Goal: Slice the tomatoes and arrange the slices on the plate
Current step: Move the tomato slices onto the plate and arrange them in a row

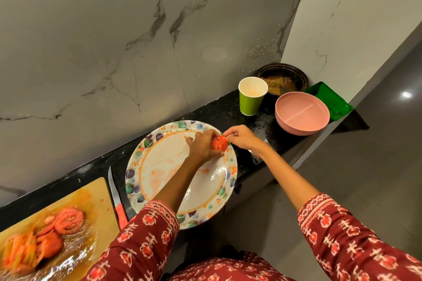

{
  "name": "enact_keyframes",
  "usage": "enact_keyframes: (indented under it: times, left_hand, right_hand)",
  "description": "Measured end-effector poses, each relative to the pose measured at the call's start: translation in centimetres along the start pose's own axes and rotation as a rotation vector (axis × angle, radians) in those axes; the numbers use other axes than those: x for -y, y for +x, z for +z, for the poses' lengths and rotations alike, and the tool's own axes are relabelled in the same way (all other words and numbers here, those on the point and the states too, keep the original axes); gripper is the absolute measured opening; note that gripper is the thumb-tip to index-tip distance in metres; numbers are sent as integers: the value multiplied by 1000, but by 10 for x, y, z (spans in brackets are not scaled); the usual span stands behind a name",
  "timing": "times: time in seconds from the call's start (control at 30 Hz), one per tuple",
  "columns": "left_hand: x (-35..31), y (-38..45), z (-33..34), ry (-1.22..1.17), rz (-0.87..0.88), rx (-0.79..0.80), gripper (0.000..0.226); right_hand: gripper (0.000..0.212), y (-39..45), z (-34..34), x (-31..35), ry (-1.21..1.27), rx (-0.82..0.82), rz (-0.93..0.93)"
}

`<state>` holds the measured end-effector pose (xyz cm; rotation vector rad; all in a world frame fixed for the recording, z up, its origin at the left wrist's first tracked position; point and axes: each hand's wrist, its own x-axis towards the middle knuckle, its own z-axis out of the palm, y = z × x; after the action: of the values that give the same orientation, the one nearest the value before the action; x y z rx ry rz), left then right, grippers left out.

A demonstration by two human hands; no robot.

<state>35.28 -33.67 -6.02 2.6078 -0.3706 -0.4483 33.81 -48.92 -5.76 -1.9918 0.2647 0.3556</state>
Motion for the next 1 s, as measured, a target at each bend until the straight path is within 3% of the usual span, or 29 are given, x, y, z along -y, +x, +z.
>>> enact_keyframes:
  times: [0.17,0.37,0.47,0.83,1.0]
  left_hand:
    - [0,0,-1,-10,1,-7,53]
    - [1,-1,-4,-12,15,36,68]
    - [5,0,-4,-39,0,2,58]
    - [7,-2,-4,-51,6,-32,57]
    - [6,-4,-8,-30,-5,1,77]
  right_hand:
    - [21,2,-6,9,-107,-23,-14]
    - [10,3,-3,9,-4,9,-21]
    - [9,1,-2,12,51,6,-41]
    - [27,-3,0,17,75,52,-68]
    - [23,-1,2,10,-168,-149,-51]
